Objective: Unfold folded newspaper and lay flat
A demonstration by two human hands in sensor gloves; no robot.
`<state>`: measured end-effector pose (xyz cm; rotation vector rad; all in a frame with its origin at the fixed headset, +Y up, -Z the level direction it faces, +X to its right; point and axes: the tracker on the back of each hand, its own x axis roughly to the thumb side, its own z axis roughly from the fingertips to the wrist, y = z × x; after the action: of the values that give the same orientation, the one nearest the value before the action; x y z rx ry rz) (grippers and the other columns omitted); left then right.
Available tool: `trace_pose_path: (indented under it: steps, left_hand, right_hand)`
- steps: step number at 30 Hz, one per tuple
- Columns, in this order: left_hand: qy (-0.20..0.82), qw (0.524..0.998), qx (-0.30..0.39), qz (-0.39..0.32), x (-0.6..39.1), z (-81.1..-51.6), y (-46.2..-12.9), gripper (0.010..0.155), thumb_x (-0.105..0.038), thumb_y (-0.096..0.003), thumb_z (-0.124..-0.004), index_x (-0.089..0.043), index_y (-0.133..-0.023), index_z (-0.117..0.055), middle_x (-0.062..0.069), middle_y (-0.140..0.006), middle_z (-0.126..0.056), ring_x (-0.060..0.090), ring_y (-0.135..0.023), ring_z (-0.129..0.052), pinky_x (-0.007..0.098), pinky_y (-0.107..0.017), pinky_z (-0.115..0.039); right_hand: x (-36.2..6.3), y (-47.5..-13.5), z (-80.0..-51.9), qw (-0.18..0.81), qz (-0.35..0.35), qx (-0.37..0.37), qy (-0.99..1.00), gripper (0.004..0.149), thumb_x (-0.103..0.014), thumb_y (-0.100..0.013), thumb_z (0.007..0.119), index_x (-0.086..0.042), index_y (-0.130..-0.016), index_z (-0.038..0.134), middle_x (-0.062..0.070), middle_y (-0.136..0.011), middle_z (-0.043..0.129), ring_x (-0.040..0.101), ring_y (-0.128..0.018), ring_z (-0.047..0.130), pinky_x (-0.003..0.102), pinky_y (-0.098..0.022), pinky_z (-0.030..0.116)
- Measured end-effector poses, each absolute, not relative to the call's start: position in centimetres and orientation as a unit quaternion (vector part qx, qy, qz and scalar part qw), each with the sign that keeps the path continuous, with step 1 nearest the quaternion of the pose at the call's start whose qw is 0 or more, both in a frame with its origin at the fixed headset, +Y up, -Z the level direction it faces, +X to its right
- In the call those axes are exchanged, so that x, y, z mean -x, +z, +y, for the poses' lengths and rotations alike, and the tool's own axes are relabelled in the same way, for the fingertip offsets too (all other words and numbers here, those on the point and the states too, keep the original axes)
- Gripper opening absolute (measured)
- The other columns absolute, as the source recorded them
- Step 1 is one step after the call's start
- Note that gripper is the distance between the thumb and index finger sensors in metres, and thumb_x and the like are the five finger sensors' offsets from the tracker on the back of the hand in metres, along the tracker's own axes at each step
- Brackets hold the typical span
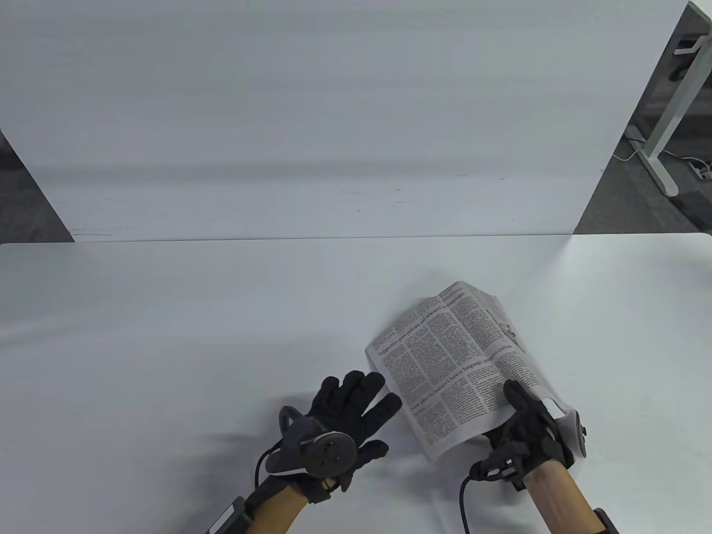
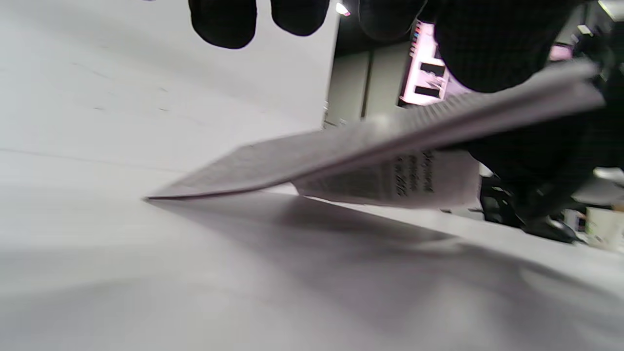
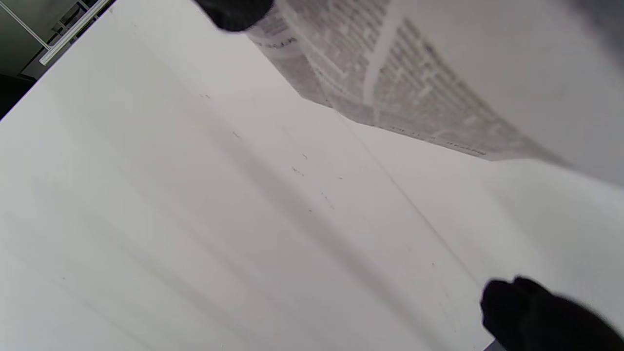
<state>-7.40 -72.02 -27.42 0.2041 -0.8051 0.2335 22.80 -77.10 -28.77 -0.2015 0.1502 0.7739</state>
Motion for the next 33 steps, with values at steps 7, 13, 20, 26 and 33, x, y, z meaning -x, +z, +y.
trace_pose_path:
  steps: [7, 13, 20, 26, 33]
  left_hand:
    - [0.106, 0.888, -0.12, -0.431, 5.3, -72.4, -26.2, 0.073, -0.05, -0.045, -0.08, -0.037, -0.109, -0.046, 0.012, -0.119, -0.036, 0.052, -0.109, -0.051, 0.072, -0.074, -0.041]
    - [0.124, 0.882, -0.132, -0.435, 5.2, -72.3, -26.1, 0.065, -0.047, -0.0459, -0.078, -0.036, -0.106, -0.058, 0.014, -0.117, -0.048, 0.05, -0.106, -0.06, 0.07, -0.073, -0.046]
    - [0.172, 0.885, -0.151, -0.405, 5.9, -72.1, -26.4, 0.052, -0.04, -0.0477, -0.075, -0.028, -0.098, -0.075, 0.013, -0.104, -0.078, 0.044, -0.095, -0.083, 0.065, -0.07, -0.059]
    - [0.292, 0.894, -0.136, -0.311, 7.8, -71.8, -27.9, 0.046, -0.036, -0.047, -0.075, -0.019, -0.088, -0.085, 0.011, -0.077, -0.103, 0.037, -0.066, -0.108, 0.055, -0.058, -0.078]
    - [0.49, 0.86, -0.04, -0.137, 11.4, -73.0, -29.7, 0.044, -0.036, -0.0463, -0.076, -0.016, -0.083, -0.089, 0.009, -0.063, -0.11, 0.03, -0.049, -0.117, 0.049, -0.049, -0.086]
  right_hand:
    - [-21.5, -28.3, -77.5, 0.915, 0.097, 0.1, 0.378, 0.058, -0.028, -0.053, 0.062, -0.025, -0.106, 0.039, 0.027, -0.108, 0.054, 0.062, -0.085, 0.076, 0.066, -0.05, 0.084]
    - [-21.1, -28.3, -77.7, 0.913, 0.108, 0.098, 0.38, 0.058, -0.028, -0.053, 0.062, -0.024, -0.106, 0.039, 0.028, -0.108, 0.054, 0.062, -0.085, 0.076, 0.066, -0.05, 0.084]
    - [-20.6, -28.2, -77.8, 0.911, 0.126, 0.092, 0.381, 0.059, -0.029, -0.053, 0.062, -0.023, -0.106, 0.038, 0.028, -0.108, 0.053, 0.063, -0.085, 0.076, 0.066, -0.05, 0.084]
    - [-19.6, -28.5, -77.6, 0.898, 0.193, 0.02, 0.395, 0.096, -0.058, -0.048, 0.079, -0.016, -0.105, 0.014, 0.031, -0.112, 0.031, 0.07, -0.091, 0.055, 0.076, -0.054, 0.069]
    - [-18.3, -28.5, -76.0, 0.835, 0.229, -0.07, 0.496, 0.111, -0.06, -0.04, 0.092, -0.015, -0.105, 0.015, 0.03, -0.113, 0.022, 0.074, -0.093, 0.044, 0.082, -0.053, 0.064]
